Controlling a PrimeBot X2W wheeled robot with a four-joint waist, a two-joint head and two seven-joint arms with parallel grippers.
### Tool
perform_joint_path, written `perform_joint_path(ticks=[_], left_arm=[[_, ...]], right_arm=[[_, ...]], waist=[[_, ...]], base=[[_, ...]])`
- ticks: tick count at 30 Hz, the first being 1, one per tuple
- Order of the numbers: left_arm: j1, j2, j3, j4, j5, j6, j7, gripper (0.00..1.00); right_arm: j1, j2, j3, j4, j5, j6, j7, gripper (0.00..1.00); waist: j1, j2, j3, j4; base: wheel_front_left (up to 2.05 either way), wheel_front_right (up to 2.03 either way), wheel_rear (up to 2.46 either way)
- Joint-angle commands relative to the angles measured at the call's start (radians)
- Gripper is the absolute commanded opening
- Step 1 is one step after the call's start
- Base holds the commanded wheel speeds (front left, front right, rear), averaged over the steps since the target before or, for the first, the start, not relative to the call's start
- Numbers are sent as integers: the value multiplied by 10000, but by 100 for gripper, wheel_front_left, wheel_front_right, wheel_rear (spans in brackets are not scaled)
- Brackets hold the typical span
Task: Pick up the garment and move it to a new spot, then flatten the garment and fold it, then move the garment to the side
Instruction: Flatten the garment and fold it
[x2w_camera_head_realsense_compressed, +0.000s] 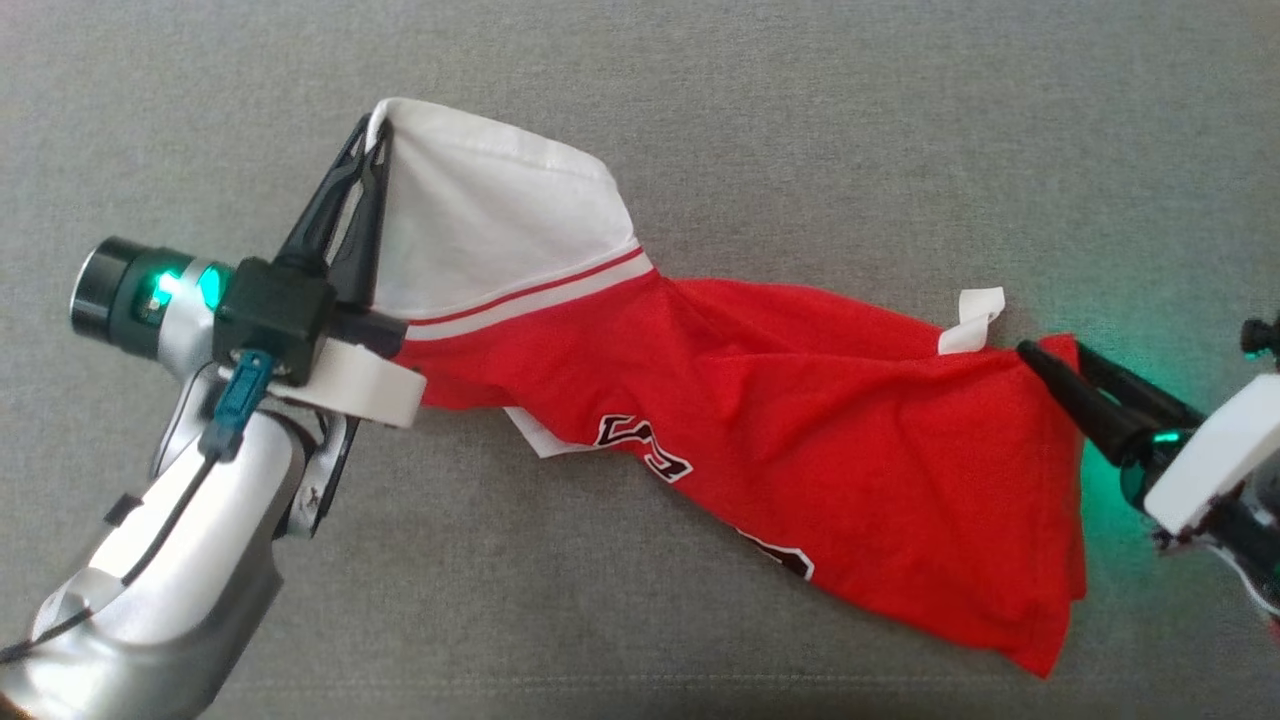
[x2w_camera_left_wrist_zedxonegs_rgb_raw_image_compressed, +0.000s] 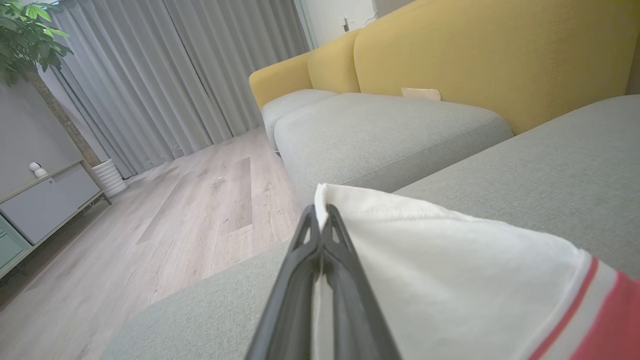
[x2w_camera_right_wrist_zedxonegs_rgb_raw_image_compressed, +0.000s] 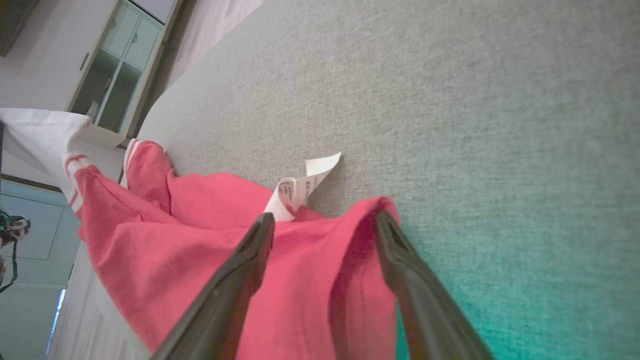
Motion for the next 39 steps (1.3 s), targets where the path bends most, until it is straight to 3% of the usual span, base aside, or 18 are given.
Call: perform_joint_path(ticks=[1,5,6,7,8,9,10,17,25,30,34,39], left_arm=[[-520,265,437,-239,58,-20,-83,0],[-560,212,403,-212,73,-31,-97,0],[-574,195,391,-205,74,-39,-100,0],[-586,176,379,-194,76,-45,-103,0],[-598,157,366,-176,78,-52,-105,0],[-612,139,356,-155,77,-60,-108,0],[-622,119,348,-132,76,-67,-110,0],[-674,106,513,59,-100,-194,-127,0],[-1691,189,1324,-144,-773,-1078,-133,0],[-3825,343,1642,311,-1074,-2091,11,0],[-6170,300,1671,1226,-1011,-2869,303,0],[-9033,-1,1992,2845,-695,-3115,63,0]], right_arm=[[-161,-406,44,-142,131,-9,35,100],[-501,-472,174,256,355,-9,322,98],[-567,-494,205,344,403,-9,395,84],[-621,-511,248,417,454,-9,476,52],[-671,-527,281,465,494,-9,522,36],[-719,-543,300,503,517,-9,527,7],[-758,-557,322,512,535,-9,505,0],[-975,-737,292,183,743,-9,-264,0],[-2146,-1216,-277,-557,1167,-9,-962,0],[-4077,-1445,-498,-674,928,-9,-1041,0],[-6301,-1495,-290,-415,86,-9,-1145,0],[-9112,-1266,229,630,-896,-9,-1565,0]], waist=[[0,0,23,30],[0,0,84,123],[0,0,105,153],[0,0,120,179],[0,0,138,204],[0,0,154,225],[0,0,164,241],[0,0,12,108],[0,0,47,-327],[0,0,442,-668],[0,0,976,-905],[0,0,1530,-1199]], base=[[0,0,0],[0,0,0],[0,0,0],[0,0,0],[0,0,0],[0,0,0],[0,0,0],[0,0,0],[0,0,0],[0,0,0],[0,0,0],[0,0,0]])
